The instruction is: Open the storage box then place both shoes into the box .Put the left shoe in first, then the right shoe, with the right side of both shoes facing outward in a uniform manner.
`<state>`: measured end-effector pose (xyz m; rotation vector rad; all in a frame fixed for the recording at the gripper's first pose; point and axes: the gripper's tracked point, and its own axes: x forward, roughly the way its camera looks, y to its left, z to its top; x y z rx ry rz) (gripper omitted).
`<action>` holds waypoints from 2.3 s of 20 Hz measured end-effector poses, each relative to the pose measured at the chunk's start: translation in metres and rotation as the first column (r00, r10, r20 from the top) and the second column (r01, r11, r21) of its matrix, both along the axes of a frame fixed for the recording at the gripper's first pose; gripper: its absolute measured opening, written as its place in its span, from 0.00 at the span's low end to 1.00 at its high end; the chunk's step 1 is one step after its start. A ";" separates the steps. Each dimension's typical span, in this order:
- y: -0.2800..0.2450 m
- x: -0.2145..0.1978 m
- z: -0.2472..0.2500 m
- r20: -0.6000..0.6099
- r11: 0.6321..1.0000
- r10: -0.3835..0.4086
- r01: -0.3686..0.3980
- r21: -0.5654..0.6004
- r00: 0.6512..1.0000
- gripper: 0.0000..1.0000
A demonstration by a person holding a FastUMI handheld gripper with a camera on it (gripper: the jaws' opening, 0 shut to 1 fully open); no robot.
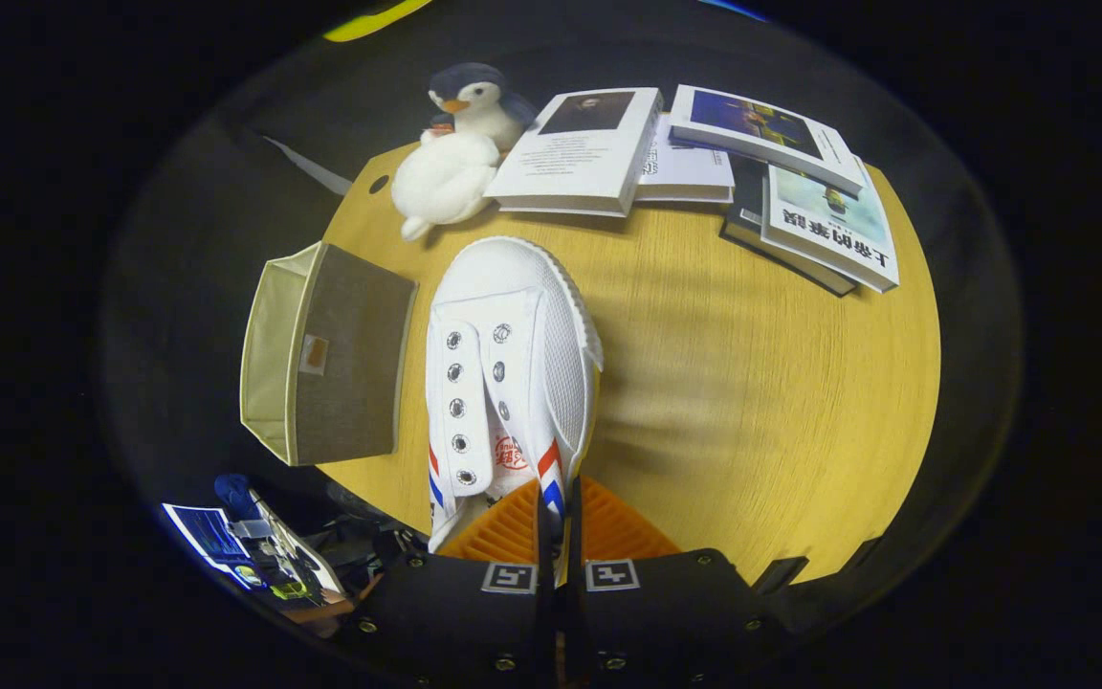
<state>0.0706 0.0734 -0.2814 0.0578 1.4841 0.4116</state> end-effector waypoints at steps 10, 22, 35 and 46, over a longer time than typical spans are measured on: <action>0.078 0.000 0.034 0.023 0.995 0.093 -0.094 0.029 0.995 0.04; 0.171 0.008 0.052 0.026 0.979 0.193 -0.194 0.065 0.981 0.04; 0.261 0.020 0.041 0.017 0.960 0.269 -0.269 0.072 0.963 0.04; 0.296 0.018 0.029 -0.006 0.950 0.308 -0.307 0.052 0.951 0.04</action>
